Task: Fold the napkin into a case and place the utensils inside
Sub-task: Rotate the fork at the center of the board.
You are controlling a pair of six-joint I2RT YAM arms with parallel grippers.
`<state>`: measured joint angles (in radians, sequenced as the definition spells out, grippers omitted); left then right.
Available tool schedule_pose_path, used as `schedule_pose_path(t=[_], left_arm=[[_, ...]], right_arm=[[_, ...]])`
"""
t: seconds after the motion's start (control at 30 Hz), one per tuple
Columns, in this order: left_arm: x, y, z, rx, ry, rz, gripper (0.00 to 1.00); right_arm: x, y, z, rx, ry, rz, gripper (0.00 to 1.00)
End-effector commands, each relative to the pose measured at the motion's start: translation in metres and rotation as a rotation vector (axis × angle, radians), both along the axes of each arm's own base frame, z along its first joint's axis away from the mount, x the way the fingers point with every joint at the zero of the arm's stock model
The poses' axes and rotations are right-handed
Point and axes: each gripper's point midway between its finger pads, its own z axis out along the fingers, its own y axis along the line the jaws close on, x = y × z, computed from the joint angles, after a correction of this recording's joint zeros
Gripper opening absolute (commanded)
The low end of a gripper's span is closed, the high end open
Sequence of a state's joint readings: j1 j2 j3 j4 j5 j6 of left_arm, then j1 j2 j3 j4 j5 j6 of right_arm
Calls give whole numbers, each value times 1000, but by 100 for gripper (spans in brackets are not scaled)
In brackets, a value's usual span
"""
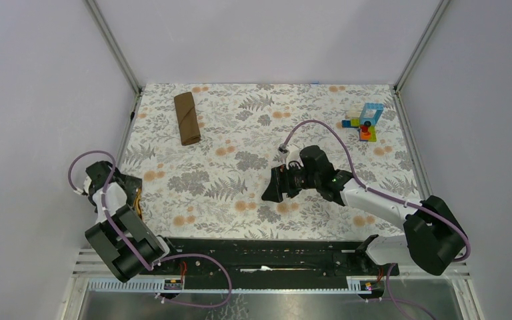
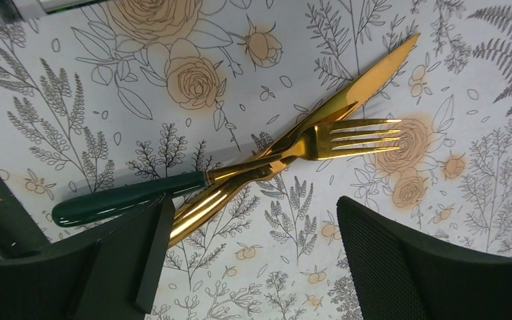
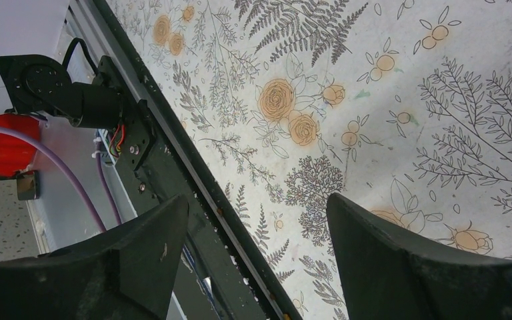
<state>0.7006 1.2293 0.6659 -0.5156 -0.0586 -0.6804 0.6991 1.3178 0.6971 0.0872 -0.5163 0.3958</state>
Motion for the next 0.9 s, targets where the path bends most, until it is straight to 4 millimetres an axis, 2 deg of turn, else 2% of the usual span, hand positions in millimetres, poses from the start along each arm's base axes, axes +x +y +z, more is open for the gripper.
schedule_pose_path(t=[0.0,0.13,0.27,0.4,0.57,0.87], left_arm=[[12,6,-1,29,-68,-13,97],[6,11,-6,58,-44,11,97],[6,4,-21,-3,-23,11,99],[9,-4,-24,-31,-56,6,97],[16,-19,-22,-66,-107,-18,90],[41,-68,-32,-103,-109,-121,83]], right_arm=[[6,1,23,34,-68,7,82],[4,0,22,34,-67,11,82],[3,0,21,32,-64,12,82],[2,0,20,36,-62,15,81],[2,0,20,37,-65,17,82],[2,2,21,45,-64,19,82]])
